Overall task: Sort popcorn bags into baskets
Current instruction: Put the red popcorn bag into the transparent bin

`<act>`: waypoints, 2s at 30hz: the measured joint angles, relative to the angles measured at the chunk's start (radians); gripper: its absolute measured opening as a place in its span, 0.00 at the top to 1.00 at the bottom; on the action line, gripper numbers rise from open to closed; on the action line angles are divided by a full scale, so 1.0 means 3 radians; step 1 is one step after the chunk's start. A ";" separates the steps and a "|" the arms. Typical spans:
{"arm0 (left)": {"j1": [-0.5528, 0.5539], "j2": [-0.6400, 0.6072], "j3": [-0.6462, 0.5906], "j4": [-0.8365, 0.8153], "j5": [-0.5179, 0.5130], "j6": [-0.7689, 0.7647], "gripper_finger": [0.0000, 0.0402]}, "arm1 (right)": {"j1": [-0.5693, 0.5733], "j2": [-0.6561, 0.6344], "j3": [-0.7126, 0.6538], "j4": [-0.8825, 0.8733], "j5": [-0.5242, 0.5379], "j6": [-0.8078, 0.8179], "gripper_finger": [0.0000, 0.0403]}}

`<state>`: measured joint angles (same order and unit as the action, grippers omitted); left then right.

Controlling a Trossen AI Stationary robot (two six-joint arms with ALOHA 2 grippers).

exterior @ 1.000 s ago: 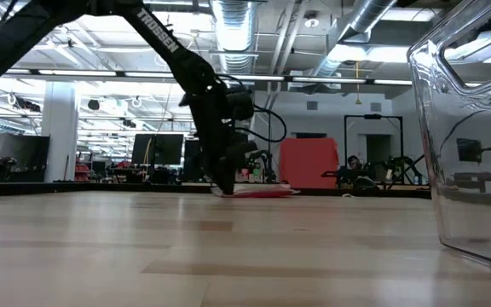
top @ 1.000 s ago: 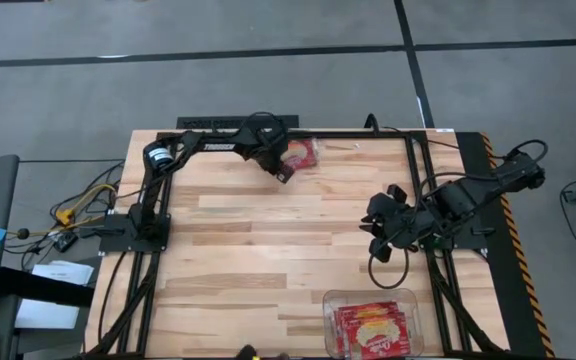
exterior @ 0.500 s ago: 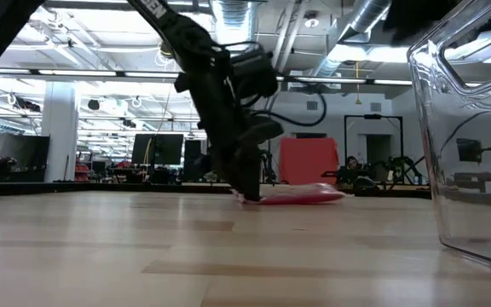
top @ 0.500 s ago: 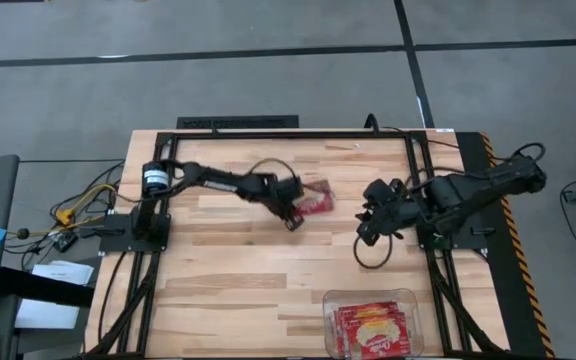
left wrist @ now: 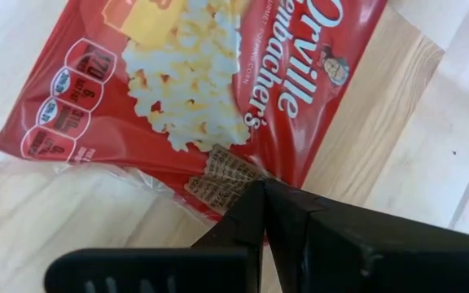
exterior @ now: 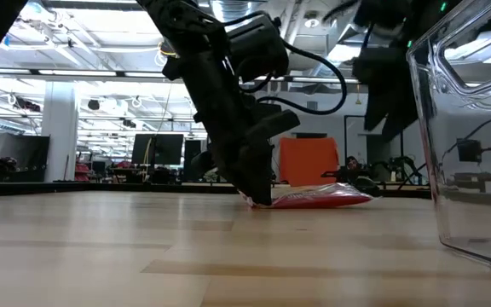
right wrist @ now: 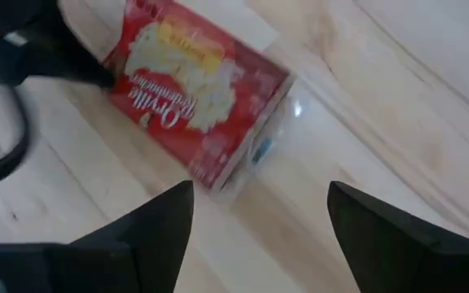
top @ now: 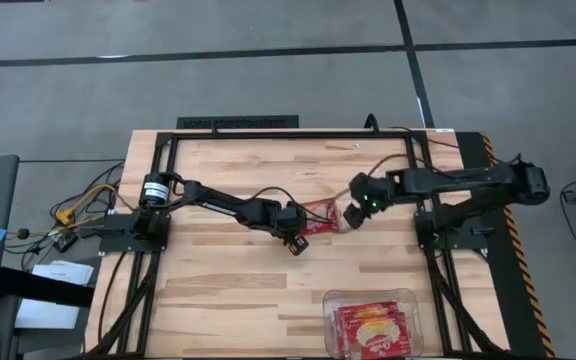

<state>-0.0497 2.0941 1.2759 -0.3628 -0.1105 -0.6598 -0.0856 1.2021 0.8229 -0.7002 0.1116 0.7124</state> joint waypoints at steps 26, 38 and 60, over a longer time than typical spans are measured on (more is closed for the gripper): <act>0.0019 0.0000 -0.0016 0.0095 0.0009 -0.0072 1.00 | -0.0818 0.1421 -0.0315 0.1808 -0.1394 -0.0907 0.28; 0.0016 0.0002 -0.0015 0.0270 0.0055 -0.0045 1.00 | -0.0788 0.1422 -0.0323 0.1846 -0.1443 -0.0985 0.95; -0.0477 -0.2298 -0.0026 -0.1012 -0.1124 -0.0375 1.00 | 0.0968 -0.1351 -0.0328 0.0778 -0.0779 0.1302 0.98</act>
<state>-0.1928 1.4048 1.2682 -0.6663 -0.4477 -0.7723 0.2046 0.7969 0.7246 -0.4669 -0.1221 1.1029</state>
